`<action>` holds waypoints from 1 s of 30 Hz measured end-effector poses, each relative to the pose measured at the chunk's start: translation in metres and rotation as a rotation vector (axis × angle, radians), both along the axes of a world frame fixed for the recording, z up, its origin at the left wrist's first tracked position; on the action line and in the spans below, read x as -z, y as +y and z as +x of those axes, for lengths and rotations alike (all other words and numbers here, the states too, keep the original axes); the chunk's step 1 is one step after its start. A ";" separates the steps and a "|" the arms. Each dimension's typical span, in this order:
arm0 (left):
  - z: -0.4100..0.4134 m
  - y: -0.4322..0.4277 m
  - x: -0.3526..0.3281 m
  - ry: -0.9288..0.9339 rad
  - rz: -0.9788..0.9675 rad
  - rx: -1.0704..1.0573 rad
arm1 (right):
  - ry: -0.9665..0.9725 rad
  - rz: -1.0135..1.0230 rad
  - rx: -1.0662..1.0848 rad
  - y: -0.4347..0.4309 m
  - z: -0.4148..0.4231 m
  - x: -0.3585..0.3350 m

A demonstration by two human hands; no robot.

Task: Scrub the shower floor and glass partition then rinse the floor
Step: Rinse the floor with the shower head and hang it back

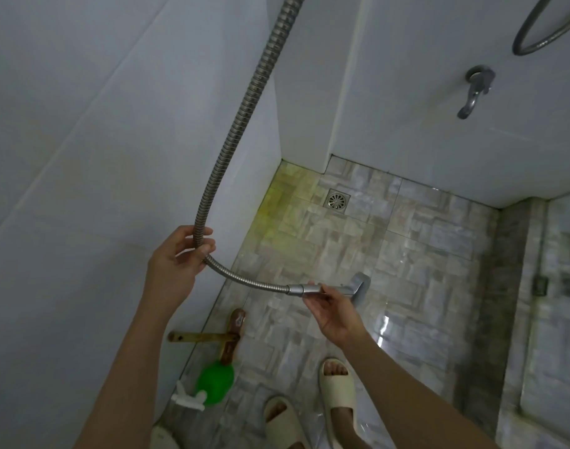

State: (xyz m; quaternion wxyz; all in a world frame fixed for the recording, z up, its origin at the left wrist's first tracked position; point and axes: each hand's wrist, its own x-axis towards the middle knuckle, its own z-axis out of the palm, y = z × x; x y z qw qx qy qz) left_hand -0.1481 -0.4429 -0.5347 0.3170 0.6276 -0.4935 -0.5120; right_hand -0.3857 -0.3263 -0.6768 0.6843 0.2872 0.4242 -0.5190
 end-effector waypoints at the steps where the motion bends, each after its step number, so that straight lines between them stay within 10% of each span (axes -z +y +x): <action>1: -0.001 0.000 0.001 -0.005 0.001 0.000 | 0.006 -0.008 -0.007 -0.004 -0.004 0.001; 30: -0.034 -0.019 0.002 0.109 -0.079 -0.107 | 0.205 -0.237 -0.076 -0.115 -0.064 -0.020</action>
